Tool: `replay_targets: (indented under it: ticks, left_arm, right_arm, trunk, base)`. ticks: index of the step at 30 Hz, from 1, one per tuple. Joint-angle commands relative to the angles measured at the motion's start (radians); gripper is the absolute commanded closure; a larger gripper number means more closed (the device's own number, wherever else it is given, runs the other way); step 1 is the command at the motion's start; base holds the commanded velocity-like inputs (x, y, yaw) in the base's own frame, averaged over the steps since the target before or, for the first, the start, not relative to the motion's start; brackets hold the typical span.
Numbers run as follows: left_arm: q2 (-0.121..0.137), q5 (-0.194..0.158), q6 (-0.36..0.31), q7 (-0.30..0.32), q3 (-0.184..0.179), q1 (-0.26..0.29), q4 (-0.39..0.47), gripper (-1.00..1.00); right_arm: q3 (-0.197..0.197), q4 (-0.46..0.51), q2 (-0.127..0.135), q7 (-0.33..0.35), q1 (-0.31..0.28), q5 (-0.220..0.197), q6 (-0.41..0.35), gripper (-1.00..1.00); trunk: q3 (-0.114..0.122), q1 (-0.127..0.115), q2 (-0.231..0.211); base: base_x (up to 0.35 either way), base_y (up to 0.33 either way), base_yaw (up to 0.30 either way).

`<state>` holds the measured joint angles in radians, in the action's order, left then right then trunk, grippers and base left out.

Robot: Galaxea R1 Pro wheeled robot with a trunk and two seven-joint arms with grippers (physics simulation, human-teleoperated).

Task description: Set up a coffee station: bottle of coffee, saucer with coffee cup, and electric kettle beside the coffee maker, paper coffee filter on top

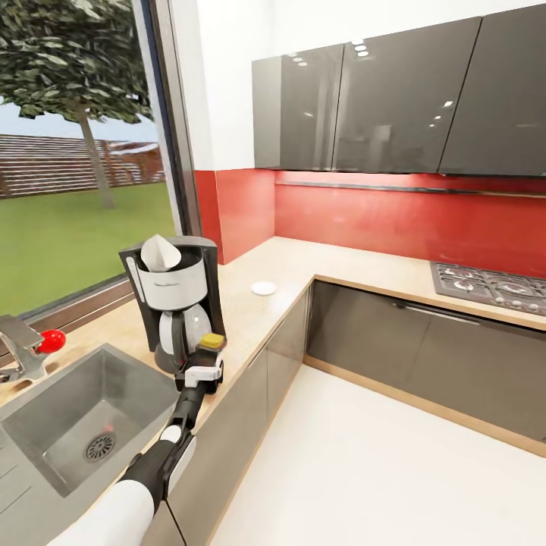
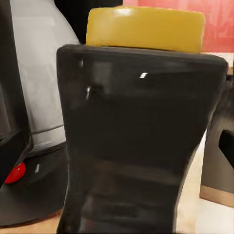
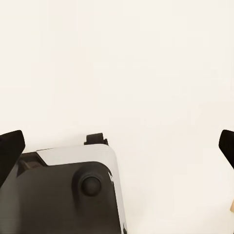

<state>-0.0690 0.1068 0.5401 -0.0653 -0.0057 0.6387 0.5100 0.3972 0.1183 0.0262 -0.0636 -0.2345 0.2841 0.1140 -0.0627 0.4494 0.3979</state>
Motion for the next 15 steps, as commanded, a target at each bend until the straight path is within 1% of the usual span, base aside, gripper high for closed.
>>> replay_targets:
  ticks: [1,15]
  left_arm:
    - [0.0,0.01,0.003,-0.007,0.0,0.001,-0.001,-1.0]
    - [0.0,0.01,0.003,-0.007,0.0,0.001,-0.001,-1.0]
  right_arm:
    - [0.008,-0.002,0.0,-0.002,-0.001,0.01,0.004,-1.0]
    - [0.008,-0.002,0.0,-0.002,-0.001,0.01,0.004,-1.0]
  trunk:
    - [-0.002,0.001,0.002]
    - [-0.002,0.001,0.002]
  base:
    - [0.0,0.0,0.0]
    - [0.0,0.0,0.0]
